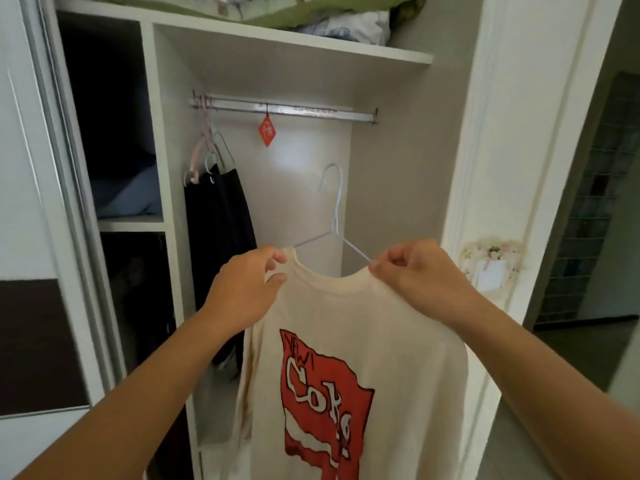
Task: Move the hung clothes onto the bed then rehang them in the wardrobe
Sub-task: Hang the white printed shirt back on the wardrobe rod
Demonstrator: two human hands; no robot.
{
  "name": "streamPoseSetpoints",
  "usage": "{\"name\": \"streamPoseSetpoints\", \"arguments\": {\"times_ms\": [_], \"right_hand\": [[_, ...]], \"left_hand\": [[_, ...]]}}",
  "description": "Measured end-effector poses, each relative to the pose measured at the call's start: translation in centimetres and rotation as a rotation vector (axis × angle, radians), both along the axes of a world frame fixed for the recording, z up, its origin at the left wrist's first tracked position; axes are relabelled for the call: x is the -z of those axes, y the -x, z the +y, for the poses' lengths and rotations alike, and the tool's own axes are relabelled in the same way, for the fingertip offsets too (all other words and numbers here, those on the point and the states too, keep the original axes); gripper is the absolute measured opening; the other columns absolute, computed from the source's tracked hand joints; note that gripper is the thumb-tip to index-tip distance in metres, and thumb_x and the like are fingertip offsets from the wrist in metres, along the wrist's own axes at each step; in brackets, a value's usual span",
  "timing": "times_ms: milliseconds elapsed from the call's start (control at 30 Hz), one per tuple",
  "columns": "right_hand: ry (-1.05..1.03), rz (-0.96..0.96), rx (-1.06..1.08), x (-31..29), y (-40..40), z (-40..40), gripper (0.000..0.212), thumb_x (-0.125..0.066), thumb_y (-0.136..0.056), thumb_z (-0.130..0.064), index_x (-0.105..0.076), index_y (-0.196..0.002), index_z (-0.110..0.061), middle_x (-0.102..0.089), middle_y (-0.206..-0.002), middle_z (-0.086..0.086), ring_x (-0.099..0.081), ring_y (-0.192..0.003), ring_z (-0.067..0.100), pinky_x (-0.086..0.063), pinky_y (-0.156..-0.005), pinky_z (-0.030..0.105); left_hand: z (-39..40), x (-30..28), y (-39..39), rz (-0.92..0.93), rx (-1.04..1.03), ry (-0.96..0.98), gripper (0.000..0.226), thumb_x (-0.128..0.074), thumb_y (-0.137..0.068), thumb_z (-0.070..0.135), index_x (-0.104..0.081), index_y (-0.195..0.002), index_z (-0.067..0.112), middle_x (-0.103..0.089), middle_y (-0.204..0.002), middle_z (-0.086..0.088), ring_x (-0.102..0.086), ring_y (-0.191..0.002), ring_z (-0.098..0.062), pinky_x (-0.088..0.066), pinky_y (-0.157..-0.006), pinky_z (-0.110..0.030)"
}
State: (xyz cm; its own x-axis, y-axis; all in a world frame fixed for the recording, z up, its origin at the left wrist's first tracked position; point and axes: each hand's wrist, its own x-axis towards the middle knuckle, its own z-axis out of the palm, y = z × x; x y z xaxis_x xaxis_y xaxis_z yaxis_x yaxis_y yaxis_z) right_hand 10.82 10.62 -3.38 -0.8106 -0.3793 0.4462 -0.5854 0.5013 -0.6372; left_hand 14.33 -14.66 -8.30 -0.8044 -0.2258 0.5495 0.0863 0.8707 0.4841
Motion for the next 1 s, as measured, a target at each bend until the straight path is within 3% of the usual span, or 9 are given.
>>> {"name": "streamPoseSetpoints", "arguments": {"times_ms": [133, 267, 500, 667, 833, 1000], "right_hand": [[0.073, 0.002, -0.025, -1.5, 4.7, -3.7, 0.024, -0.062, -0.089, -0.015, -0.070, -0.079, 0.006, -0.062, -0.068, 0.024, -0.052, -0.058, 0.016, -0.041, -0.054, 0.025], [0.074, 0.026, -0.038, -3.1, 9.5, -7.5, 0.029, -0.062, -0.084, -0.011, -0.057, -0.069, 0.013, -0.039, -0.057, 0.009, -0.036, -0.052, 0.013, -0.029, -0.043, 0.024], [0.105, 0.023, -0.046, -5.0, 16.6, -14.3, 0.032, -0.057, -0.078, -0.003, -0.036, -0.055, -0.011, -0.024, -0.051, 0.001, -0.024, -0.044, 0.016, -0.018, -0.038, 0.020], [0.091, 0.028, -0.028, -6.6, 20.5, -18.6, 0.039, -0.055, -0.079, -0.001, -0.029, -0.052, -0.013, -0.025, -0.048, -0.002, -0.027, -0.041, 0.015, -0.020, -0.035, 0.019], [0.080, 0.076, -0.042, -8.2, 23.4, -23.7, 0.037, -0.056, -0.083, -0.004, -0.035, -0.054, -0.011, -0.034, -0.052, 0.000, -0.036, -0.046, 0.014, -0.025, -0.041, 0.022], [0.048, 0.159, -0.001, -9.5, 26.3, -29.5, 0.023, -0.061, -0.089, -0.010, -0.047, -0.070, -0.008, -0.045, -0.068, 0.002, -0.048, -0.064, 0.017, -0.034, -0.049, 0.023]], "left_hand": [[-1.4, -0.9, 3.0, -0.004, -0.076, 0.051, 0.028, -0.063, -0.094, 0.030, -0.060, -0.122, 0.030, -0.065, -0.114, 0.006, -0.061, -0.103, -0.012, -0.052, -0.091, -0.036], [-2.8, -2.9, 5.8, -0.024, -0.152, 0.134, 0.031, -0.062, -0.093, 0.031, -0.061, -0.124, 0.025, -0.065, -0.116, 0.002, -0.062, -0.105, -0.018, -0.052, -0.090, -0.039], [-4.9, -6.3, 10.3, -0.031, -0.234, 0.230, 0.029, -0.060, -0.095, 0.030, -0.061, -0.122, 0.018, -0.064, -0.114, -0.002, -0.062, -0.100, -0.020, -0.054, -0.084, -0.040], [-7.4, -7.5, 13.6, -0.047, -0.304, 0.269, 0.027, -0.059, -0.096, 0.026, -0.063, -0.119, 0.012, -0.065, -0.115, -0.006, -0.062, -0.101, -0.023, -0.050, -0.077, -0.034], [-11.0, -8.8, 16.9, -0.053, -0.341, 0.263, 0.029, -0.060, -0.094, 0.027, -0.062, -0.116, 0.009, -0.065, -0.116, -0.007, -0.061, -0.102, -0.026, -0.050, -0.081, -0.038], [-14.4, -10.5, 19.8, -0.023, -0.294, 0.329, 0.009, -0.061, -0.091, 0.024, -0.056, -0.092, 0.016, -0.067, -0.111, -0.011, -0.064, -0.098, -0.028, -0.055, -0.081, -0.042]]}}
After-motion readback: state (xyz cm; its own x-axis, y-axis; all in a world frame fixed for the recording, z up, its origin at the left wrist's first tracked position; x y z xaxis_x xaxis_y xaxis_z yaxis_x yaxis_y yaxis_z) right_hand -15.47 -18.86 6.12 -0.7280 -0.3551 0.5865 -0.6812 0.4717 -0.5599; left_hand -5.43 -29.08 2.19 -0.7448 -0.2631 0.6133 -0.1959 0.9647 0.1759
